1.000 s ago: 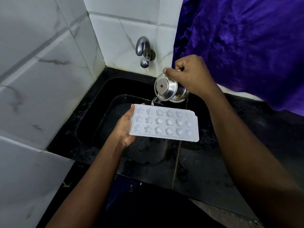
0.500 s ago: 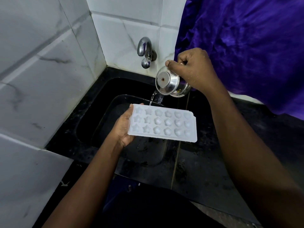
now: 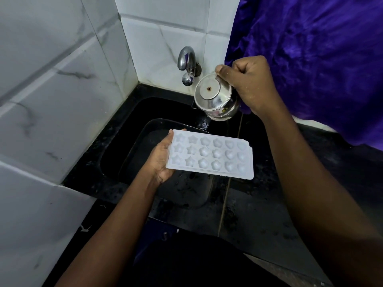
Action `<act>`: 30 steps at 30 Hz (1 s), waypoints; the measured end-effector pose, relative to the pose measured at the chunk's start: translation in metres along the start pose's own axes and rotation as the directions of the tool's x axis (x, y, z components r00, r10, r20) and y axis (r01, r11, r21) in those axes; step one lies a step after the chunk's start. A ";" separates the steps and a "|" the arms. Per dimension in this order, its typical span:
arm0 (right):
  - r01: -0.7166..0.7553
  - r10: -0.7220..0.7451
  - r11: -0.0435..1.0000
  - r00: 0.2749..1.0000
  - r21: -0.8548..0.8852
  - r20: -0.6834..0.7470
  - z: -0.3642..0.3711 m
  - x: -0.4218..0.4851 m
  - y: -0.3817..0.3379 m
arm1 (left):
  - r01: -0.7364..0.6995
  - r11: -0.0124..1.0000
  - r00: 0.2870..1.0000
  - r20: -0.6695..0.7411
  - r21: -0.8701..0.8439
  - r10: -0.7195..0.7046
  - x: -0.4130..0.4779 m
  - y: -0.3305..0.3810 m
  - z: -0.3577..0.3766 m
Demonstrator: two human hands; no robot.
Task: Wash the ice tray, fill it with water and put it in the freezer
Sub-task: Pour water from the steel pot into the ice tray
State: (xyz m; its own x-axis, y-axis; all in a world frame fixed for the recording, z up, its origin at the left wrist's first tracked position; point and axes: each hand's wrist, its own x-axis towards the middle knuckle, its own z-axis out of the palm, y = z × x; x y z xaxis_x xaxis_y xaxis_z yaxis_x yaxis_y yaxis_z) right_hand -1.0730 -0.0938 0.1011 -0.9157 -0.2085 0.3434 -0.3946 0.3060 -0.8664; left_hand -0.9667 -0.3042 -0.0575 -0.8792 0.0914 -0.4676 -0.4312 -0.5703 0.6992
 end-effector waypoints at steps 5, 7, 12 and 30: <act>0.068 -0.060 0.987 0.996 -0.148 0.059 0.010 0.001 -0.005 | 0.004 1.000 1.000 0.006 -0.006 -0.004 -0.003 -0.001 0.005; 0.080 -0.062 0.973 0.994 -0.217 0.087 0.015 0.001 -0.006 | 0.002 1.000 1.000 -0.001 -0.009 -0.002 -0.003 -0.001 0.006; 0.110 -0.070 0.935 0.989 -0.336 0.128 0.023 -0.004 -0.009 | 0.016 1.000 1.000 -0.019 0.007 -0.016 -0.005 -0.001 0.008; 0.079 -0.066 0.970 0.996 -0.229 0.065 0.022 -0.005 -0.009 | 0.012 1.000 1.000 -0.023 -0.008 -0.013 -0.003 -0.002 0.001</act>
State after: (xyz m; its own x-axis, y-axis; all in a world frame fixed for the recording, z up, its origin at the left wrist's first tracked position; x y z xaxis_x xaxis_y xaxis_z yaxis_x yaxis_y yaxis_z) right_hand -1.0629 -0.1162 0.0991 -0.8808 -0.2882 0.3757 -0.4728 0.4930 -0.7303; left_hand -0.9635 -0.3022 -0.0567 -0.8689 0.0801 -0.4884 -0.4404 -0.5755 0.6891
